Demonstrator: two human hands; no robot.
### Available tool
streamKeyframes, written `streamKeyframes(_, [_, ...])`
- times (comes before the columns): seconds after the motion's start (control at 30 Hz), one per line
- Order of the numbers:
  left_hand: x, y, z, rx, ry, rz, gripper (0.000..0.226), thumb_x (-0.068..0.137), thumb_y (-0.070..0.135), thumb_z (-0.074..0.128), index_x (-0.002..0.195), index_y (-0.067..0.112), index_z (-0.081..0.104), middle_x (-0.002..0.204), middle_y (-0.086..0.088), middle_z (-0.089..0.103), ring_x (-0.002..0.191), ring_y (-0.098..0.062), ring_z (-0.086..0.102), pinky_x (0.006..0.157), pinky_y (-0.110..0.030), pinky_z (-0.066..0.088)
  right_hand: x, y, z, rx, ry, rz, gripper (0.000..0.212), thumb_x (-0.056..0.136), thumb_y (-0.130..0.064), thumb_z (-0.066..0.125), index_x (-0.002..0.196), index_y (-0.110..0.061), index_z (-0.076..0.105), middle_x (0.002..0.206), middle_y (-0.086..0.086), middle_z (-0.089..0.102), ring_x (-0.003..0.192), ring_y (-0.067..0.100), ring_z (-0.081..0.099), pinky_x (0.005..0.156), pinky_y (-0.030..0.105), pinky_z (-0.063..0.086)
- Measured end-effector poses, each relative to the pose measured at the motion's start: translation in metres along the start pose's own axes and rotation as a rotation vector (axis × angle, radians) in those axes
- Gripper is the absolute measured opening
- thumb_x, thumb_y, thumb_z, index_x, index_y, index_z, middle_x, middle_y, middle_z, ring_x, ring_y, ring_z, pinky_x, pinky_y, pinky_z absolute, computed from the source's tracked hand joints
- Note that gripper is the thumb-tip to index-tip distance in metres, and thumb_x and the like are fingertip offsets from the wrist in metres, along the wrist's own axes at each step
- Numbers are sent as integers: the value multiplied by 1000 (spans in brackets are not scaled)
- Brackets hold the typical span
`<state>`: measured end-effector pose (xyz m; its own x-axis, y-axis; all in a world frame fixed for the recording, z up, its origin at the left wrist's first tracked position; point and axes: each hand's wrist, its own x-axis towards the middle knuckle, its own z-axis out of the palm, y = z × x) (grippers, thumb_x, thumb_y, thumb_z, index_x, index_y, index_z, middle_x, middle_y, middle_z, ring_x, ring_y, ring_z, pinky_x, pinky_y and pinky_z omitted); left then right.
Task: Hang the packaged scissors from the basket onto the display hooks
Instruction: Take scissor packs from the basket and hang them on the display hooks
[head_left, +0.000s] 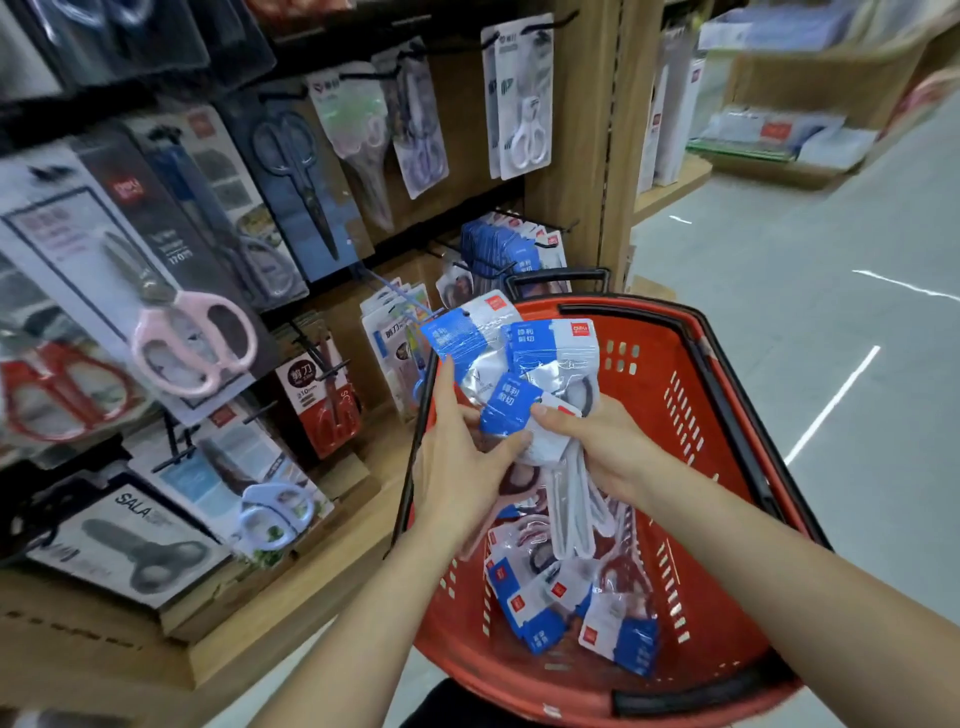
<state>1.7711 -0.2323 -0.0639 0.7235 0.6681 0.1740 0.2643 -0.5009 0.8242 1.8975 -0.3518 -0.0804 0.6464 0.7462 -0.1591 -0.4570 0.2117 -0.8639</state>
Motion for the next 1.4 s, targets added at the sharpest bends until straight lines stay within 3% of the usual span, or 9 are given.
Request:
streamKeyframes(0.1, [0, 1, 0, -136, 10, -2, 93, 79, 21, 89, 154, 33, 37, 82, 5, 71, 76, -4, 67, 71, -19, 50, -5, -2, 4, 54, 46, 29, 36, 98, -15, 63, 133, -8, 62, 125, 17, 72, 115, 35, 70, 94, 44, 60])
streamKeyframes(0.2, [0, 0, -9, -275, -20, 30, 45, 87, 11, 82, 125, 27, 63, 97, 7, 76, 88, -3, 71, 76, -17, 51, -9, -5, 7, 28, 78, 78, 41, 103, -36, 55, 137, -13, 61, 127, 14, 72, 117, 33, 70, 99, 49, 56])
streamKeyframes(0.3, [-3, -4, -25, -369, 50, -2, 21, 96, 9, 71, 107, 27, 71, 100, 11, 77, 94, -6, 72, 81, -25, 55, -12, -8, 10, -3, 97, 62, 40, 102, -35, 59, 136, -16, 63, 126, 10, 73, 115, 28, 71, 84, 41, 62])
streamKeyframes(0.4, [-3, -4, -47, -445, 109, -58, 19, 103, 15, 63, 110, 30, 72, 105, 7, 78, 100, -18, 73, 92, -44, 58, -16, -16, 20, 23, 77, 61, 34, 101, -26, 62, 133, -17, 65, 125, 6, 74, 108, 20, 74, 74, 29, 61])
streamKeyframes(0.6, [0, 8, -111, -547, 171, -36, 18, 102, 9, 62, 110, 20, 73, 100, 6, 80, 93, -16, 75, 74, -30, 61, -12, -39, 60, -24, -32, 12, 28, 100, -20, 63, 127, -17, 68, 119, 9, 75, 103, 21, 75, 82, 32, 60])
streamKeyframes(0.9, [3, 34, -242, -408, 284, 98, 18, 98, 13, 68, 108, 27, 75, 103, 5, 80, 97, -16, 76, 83, -33, 59, -1, -74, 171, -244, -284, -196, 34, 98, -10, 63, 132, -11, 63, 126, 11, 73, 118, 31, 69, 99, 40, 56])
streamKeyframes(1.0, [-1, 49, -285, -382, 371, 150, 16, 98, 12, 68, 106, 25, 74, 100, 8, 80, 92, -10, 76, 76, -24, 58, -1, -93, 217, -297, -349, -306, 37, 94, -16, 68, 131, -17, 65, 124, 4, 75, 115, 23, 71, 98, 37, 57])
streamKeyframes(1.2, [-11, 78, -374, -227, 612, 326, 13, 96, 14, 72, 99, 26, 77, 94, 6, 81, 87, -13, 74, 83, -35, 60, -1, -127, 310, -349, -431, -604, 28, 94, -12, 69, 121, -18, 68, 111, -8, 78, 102, 8, 73, 81, 20, 56])
streamKeyframes(1.4, [-20, 101, -445, -87, 864, 362, 13, 93, 28, 77, 83, 37, 75, 80, 17, 77, 77, -5, 72, 73, -33, 59, 9, -148, 383, -322, -467, -744, 33, 93, -14, 72, 125, -11, 67, 112, -4, 78, 103, 11, 74, 79, 17, 55])
